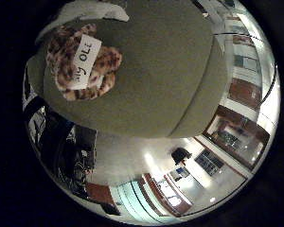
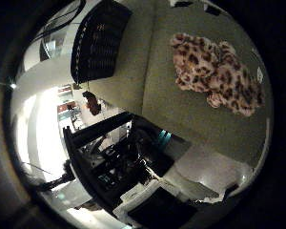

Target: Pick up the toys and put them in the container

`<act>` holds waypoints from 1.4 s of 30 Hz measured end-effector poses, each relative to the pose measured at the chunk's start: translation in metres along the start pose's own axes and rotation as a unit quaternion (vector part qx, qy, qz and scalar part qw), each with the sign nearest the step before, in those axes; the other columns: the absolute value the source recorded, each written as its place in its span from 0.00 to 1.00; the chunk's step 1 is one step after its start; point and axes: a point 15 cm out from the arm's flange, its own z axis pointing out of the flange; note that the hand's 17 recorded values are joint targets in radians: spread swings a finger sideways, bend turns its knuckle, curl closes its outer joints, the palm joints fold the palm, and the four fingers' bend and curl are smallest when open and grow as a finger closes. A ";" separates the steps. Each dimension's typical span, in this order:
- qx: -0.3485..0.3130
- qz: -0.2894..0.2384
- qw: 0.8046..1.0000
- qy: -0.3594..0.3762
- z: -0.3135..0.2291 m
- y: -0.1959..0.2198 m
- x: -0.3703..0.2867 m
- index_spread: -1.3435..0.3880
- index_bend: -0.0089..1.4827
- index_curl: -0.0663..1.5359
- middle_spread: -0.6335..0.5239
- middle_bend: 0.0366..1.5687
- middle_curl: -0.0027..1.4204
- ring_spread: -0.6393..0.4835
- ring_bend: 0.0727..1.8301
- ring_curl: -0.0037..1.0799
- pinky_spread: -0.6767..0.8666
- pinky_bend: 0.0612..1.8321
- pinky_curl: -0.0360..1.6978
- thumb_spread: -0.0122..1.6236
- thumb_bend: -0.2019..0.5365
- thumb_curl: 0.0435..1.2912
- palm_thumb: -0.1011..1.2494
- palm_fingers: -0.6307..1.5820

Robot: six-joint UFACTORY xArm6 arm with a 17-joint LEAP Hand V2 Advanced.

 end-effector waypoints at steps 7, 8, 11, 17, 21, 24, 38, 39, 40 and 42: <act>0.002 0.013 1.000 0.003 0.015 -0.017 0.016 0.66 0.12 0.22 0.66 0.14 0.24 0.77 0.21 0.21 0.76 0.46 0.02 0.64 0.24 0.20 0.41 0.35; 0.002 0.015 1.000 0.003 0.017 -0.019 0.017 0.66 0.12 0.22 0.66 0.14 0.24 0.77 0.20 0.21 0.76 0.46 0.02 0.64 0.24 0.20 0.41 0.35; 0.002 0.018 1.000 0.003 0.022 -0.022 0.018 0.66 0.12 0.22 0.65 0.14 0.24 0.77 0.20 0.21 0.76 0.46 0.02 0.64 0.24 0.20 0.41 0.35; -0.005 0.014 1.000 0.004 0.027 -0.020 0.017 0.66 0.13 0.23 0.58 0.16 0.24 0.72 0.23 0.22 0.76 0.47 0.02 0.63 0.24 0.21 0.44 0.44; -0.013 0.011 1.000 0.010 0.028 -0.017 0.018 0.63 0.13 0.23 0.50 0.20 0.26 0.61 0.29 0.23 0.72 0.50 0.01 0.64 0.26 0.22 0.50 0.51; -0.023 0.011 1.000 0.014 0.031 -0.014 0.018 0.61 0.13 0.24 0.46 0.22 0.27 0.54 0.34 0.24 0.64 0.54 0.01 0.64 0.25 0.23 0.54 0.56; -0.059 -0.002 0.998 0.014 0.044 -0.010 0.014 0.53 0.28 0.36 0.36 0.46 0.38 0.37 0.54 0.36 0.21 0.63 0.05 0.64 0.25 0.27 0.63 0.86; -0.058 -0.001 0.998 0.014 0.044 -0.010 0.014 0.53 0.30 0.38 0.36 0.49 0.39 0.37 0.55 0.37 0.20 0.64 0.06 0.63 0.25 0.27 0.64 0.87; -0.055 0.000 0.998 0.016 0.044 -0.011 0.016 0.53 0.34 0.39 0.37 0.51 0.39 0.38 0.57 0.38 0.20 0.65 0.07 0.63 0.26 0.27 0.65 0.89; -0.052 0.004 0.999 0.015 0.044 -0.008 0.020 0.55 0.46 0.44 0.39 0.58 0.42 0.39 0.60 0.41 0.21 0.67 0.11 0.63 0.26 0.28 0.68 0.91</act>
